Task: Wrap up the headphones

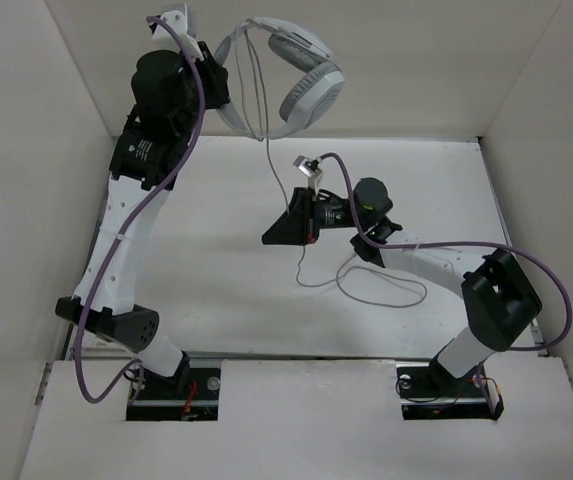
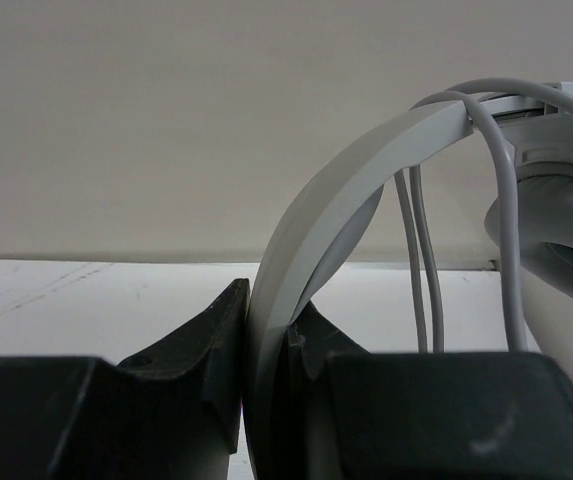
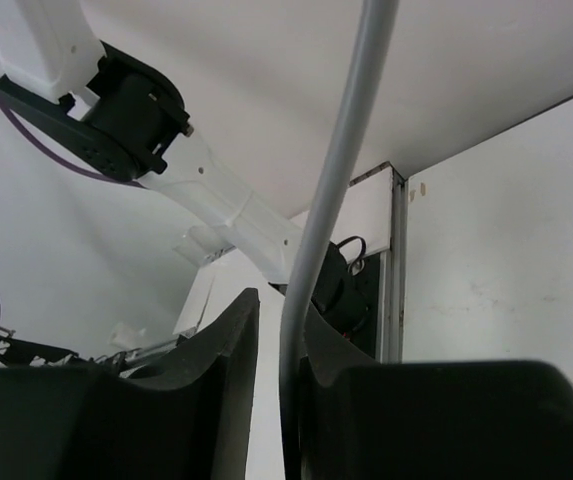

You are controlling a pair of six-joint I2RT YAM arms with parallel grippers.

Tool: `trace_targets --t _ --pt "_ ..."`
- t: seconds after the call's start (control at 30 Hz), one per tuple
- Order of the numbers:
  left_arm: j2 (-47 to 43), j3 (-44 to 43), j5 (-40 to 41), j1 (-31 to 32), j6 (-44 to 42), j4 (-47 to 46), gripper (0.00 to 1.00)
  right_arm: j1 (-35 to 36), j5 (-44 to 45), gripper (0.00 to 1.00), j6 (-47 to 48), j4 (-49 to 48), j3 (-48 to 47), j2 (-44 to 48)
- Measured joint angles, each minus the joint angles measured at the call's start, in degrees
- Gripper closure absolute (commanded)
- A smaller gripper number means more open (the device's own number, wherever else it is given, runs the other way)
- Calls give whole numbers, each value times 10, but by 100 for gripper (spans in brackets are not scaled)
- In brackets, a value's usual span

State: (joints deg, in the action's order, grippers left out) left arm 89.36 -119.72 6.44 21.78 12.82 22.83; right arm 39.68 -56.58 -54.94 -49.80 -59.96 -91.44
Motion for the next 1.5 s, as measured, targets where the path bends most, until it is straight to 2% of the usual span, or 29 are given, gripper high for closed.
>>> trace_targets --t 0.2,0.33,0.6,0.8,1.0,1.17,1.33,1.5 --pt "9 0 63 0 -30 -14 100 23 -6 96 41 44 -17 -6" --pt "14 0 94 -1 -62 -29 100 44 -18 100 78 82 -37 -6" --pt "17 24 139 -17 -131 -73 100 51 -17 100 172 201 -75 2" --pt "18 76 182 -12 -198 -121 100 50 30 97 334 410 -164 19" --pt "18 151 205 10 -261 -167 100 50 158 96 550 629 -281 35" --pt "15 223 205 41 -290 -174 100 54 318 97 725 738 -354 45" --pt "14 260 186 70 -309 -158 100 87 501 98 904 777 -375 48" --pt "6 261 177 70 -311 -148 100 119 643 99 1063 745 -372 47"
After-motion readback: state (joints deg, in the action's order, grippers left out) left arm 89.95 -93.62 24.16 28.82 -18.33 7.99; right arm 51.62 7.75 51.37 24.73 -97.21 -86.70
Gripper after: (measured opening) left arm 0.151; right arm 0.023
